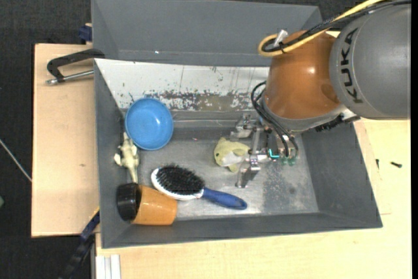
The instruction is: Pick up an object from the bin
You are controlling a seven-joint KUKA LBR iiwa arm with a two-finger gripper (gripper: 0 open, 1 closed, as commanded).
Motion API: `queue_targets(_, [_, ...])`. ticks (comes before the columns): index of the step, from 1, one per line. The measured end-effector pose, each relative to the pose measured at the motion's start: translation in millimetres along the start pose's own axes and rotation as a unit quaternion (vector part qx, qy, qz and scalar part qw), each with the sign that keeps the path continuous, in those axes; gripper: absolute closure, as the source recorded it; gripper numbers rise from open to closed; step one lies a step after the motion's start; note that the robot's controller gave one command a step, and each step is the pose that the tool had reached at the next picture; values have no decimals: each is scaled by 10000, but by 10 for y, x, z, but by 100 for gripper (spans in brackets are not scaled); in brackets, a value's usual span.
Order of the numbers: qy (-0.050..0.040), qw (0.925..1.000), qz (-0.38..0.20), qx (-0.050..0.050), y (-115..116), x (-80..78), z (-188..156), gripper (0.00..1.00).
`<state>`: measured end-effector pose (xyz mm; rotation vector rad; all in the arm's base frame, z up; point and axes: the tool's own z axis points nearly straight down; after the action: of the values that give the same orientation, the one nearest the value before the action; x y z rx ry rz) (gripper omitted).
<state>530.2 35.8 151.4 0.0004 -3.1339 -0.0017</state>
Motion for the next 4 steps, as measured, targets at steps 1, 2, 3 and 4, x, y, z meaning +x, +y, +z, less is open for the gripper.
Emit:
queue_targets(1, [-77,9984,565,-12,-420,-498,799,0])
queue_targets(2, [-61,9984,558,-11,-405,-513,773,0])
queue_targets(3, [-47,9985,552,-6,-395,-519,760,0])
queue_targets(4, [-41,9985,549,-3,-390,-521,752,0])
